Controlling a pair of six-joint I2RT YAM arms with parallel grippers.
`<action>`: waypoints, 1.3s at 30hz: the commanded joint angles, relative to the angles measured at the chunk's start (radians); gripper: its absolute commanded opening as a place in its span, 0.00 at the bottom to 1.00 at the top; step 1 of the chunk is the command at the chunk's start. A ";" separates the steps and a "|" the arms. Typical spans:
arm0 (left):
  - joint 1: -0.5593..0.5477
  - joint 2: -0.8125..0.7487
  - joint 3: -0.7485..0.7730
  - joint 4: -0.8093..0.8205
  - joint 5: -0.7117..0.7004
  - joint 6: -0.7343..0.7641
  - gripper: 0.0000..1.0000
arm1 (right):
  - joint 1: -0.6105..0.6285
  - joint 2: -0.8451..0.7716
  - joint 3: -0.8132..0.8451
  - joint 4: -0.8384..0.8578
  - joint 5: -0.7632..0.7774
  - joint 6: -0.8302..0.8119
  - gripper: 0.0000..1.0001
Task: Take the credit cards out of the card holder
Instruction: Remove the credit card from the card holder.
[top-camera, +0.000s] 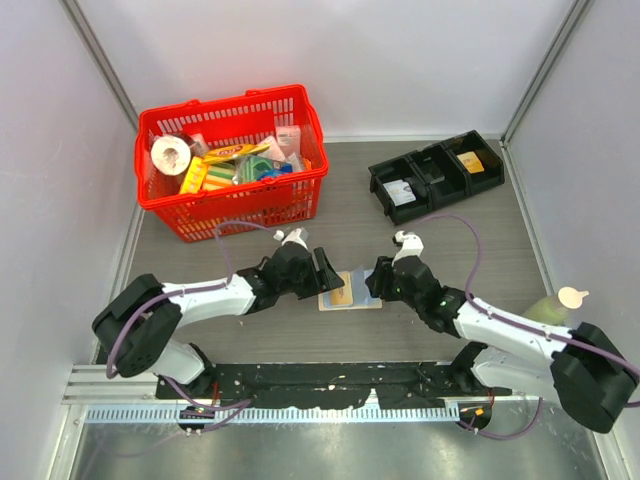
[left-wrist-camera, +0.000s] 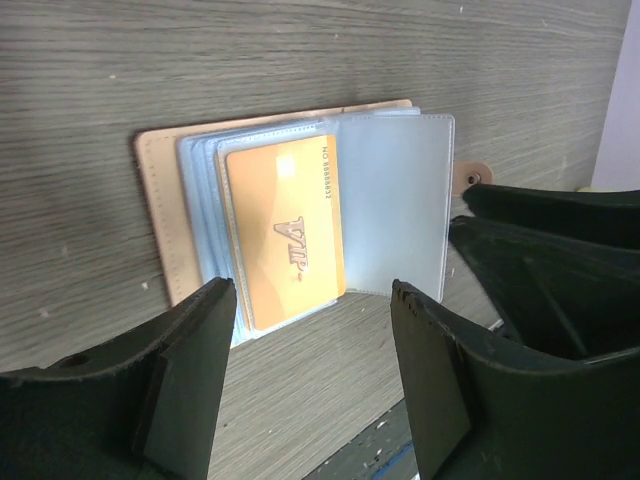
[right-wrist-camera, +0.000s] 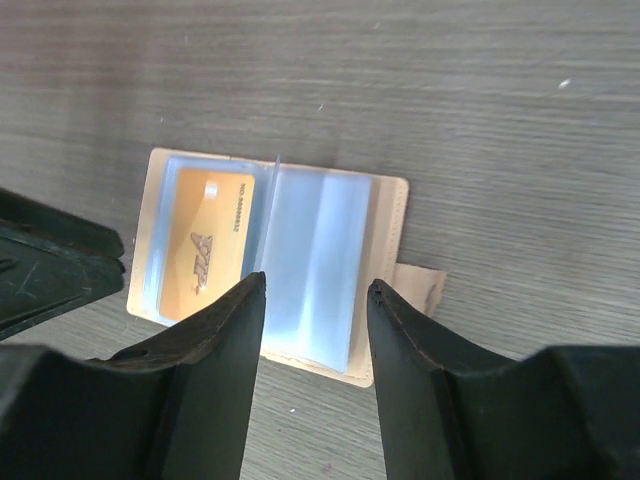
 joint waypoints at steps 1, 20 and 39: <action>-0.007 -0.100 -0.008 -0.062 -0.094 0.050 0.66 | 0.004 -0.086 0.047 -0.104 0.125 -0.017 0.51; -0.005 0.005 0.113 -0.012 0.036 0.101 0.53 | -0.144 0.190 -0.045 0.521 -0.460 0.138 0.40; -0.004 0.116 0.081 -0.082 -0.073 0.141 0.36 | -0.211 0.497 -0.145 0.919 -0.647 0.298 0.38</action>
